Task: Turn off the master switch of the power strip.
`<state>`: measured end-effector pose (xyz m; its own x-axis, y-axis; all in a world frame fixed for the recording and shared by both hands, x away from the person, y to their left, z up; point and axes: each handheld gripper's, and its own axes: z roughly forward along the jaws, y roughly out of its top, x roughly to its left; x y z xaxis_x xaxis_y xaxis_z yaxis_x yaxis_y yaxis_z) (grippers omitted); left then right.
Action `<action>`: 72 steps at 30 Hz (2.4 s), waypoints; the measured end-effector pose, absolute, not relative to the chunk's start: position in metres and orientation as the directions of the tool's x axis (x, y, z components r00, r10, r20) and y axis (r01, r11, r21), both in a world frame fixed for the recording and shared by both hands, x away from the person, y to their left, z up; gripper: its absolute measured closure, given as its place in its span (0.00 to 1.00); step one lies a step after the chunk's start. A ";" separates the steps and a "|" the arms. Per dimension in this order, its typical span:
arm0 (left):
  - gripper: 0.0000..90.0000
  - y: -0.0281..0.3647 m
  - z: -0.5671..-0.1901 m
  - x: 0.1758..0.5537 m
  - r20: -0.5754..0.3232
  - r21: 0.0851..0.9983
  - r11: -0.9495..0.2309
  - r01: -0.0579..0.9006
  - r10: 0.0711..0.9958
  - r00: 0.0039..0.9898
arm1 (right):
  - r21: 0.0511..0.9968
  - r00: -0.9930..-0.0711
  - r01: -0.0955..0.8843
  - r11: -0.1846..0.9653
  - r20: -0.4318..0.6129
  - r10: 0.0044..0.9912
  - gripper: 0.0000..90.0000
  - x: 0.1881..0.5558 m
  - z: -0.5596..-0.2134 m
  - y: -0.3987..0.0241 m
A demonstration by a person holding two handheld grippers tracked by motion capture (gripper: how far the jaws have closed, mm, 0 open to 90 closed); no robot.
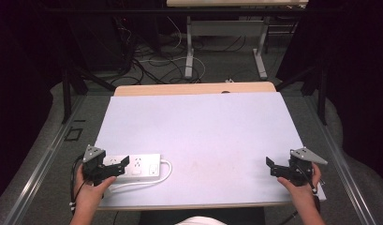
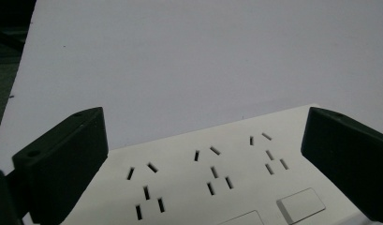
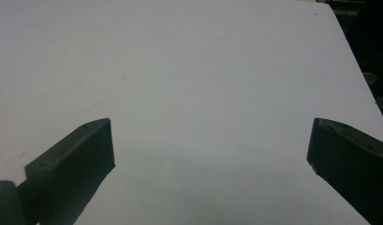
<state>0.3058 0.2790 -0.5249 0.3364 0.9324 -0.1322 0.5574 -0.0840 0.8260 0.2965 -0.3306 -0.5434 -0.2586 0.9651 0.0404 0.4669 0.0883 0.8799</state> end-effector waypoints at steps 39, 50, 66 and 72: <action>0.44 0.257 -0.504 0.293 -0.121 0.797 -0.152 0.584 0.908 0.401 | 0.878 -0.285 0.469 0.098 0.046 0.957 0.02 0.298 -0.546 -0.325; 0.55 0.250 -0.495 0.289 -0.142 0.773 -0.147 0.617 0.908 0.395 | 0.871 -0.292 0.479 0.106 0.044 0.955 0.02 0.298 -0.546 -0.325; 0.66 0.240 -0.486 0.287 -0.142 0.787 -0.161 0.596 0.892 0.429 | 0.865 -0.292 0.492 0.100 0.055 0.955 0.03 0.298 -0.546 -0.324; 0.69 0.234 -0.481 0.290 -0.158 0.780 -0.151 0.608 0.891 0.425 | 0.865 -0.295 0.491 0.105 0.052 0.954 0.04 0.298 -0.546 -0.324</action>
